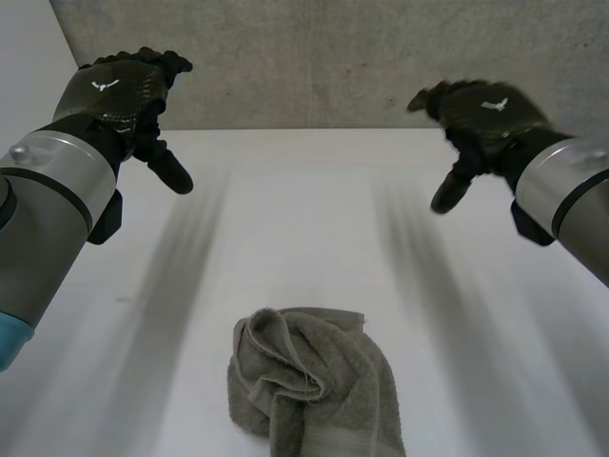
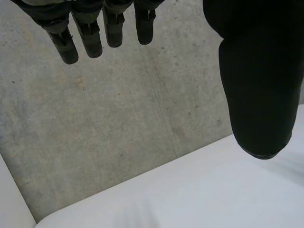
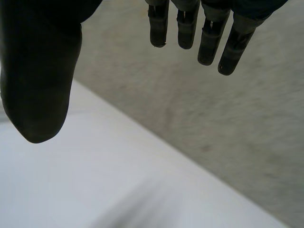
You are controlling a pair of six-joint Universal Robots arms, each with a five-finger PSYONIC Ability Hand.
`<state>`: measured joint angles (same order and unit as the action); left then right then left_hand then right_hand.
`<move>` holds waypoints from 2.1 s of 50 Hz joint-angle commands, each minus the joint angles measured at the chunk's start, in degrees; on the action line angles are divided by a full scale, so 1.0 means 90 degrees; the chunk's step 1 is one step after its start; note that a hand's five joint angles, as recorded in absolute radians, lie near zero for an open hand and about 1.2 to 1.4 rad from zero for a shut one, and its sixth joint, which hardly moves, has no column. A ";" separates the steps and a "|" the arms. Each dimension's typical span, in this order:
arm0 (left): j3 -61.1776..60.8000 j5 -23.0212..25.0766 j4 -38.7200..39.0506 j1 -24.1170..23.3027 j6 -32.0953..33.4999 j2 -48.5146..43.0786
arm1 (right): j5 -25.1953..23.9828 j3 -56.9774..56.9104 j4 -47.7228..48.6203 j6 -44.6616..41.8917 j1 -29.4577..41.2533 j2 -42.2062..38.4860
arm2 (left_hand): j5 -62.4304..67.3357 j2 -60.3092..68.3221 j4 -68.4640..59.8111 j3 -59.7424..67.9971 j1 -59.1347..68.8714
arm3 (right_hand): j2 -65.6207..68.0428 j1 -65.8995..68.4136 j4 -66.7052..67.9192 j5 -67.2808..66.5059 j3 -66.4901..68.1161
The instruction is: Fold the towel.
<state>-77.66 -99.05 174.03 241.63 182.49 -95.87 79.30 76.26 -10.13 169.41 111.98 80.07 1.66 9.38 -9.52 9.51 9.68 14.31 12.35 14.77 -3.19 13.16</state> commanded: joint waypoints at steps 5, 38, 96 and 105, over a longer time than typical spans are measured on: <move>-0.0004 0.0175 -0.0020 -0.0041 0.0016 -0.0100 | -0.1202 -0.0661 -0.2183 0.0083 0.0145 -0.0868 | -0.0180 0.0073 -0.0059 0.0059 0.0041 | -0.0478 -0.0261 -0.0530 0.0355 -0.0351; -0.2425 0.0332 0.0086 -0.0461 -0.0675 -0.0500 | -0.0825 -0.0447 -0.1875 -0.0190 0.0946 -0.2267 | 0.0472 0.0725 -0.0710 0.0710 0.0692 | 0.7299 0.7517 0.7248 -0.7423 0.7427; -0.1478 0.1230 0.0517 0.0056 -0.2825 -0.1399 | 0.0437 -0.0263 0.1176 -0.2271 0.1991 -0.0323 | 0.0848 0.1102 -0.1087 0.1087 0.1069 | 0.7299 0.7517 0.7248 -0.7423 0.7427; -0.1683 0.1230 0.0693 0.0144 -0.2767 -0.1506 | 0.0350 0.0471 -0.0594 -0.2671 0.1884 -0.1270 | 0.0830 0.1083 -0.1068 0.1069 0.1050 | 0.2073 0.2290 0.2021 -0.2197 0.2200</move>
<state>-91.71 -87.92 179.71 242.64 157.05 -108.93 82.47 78.03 -8.68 147.91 129.80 73.67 7.02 17.21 -17.28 17.24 17.37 69.05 68.05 70.58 -58.39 70.79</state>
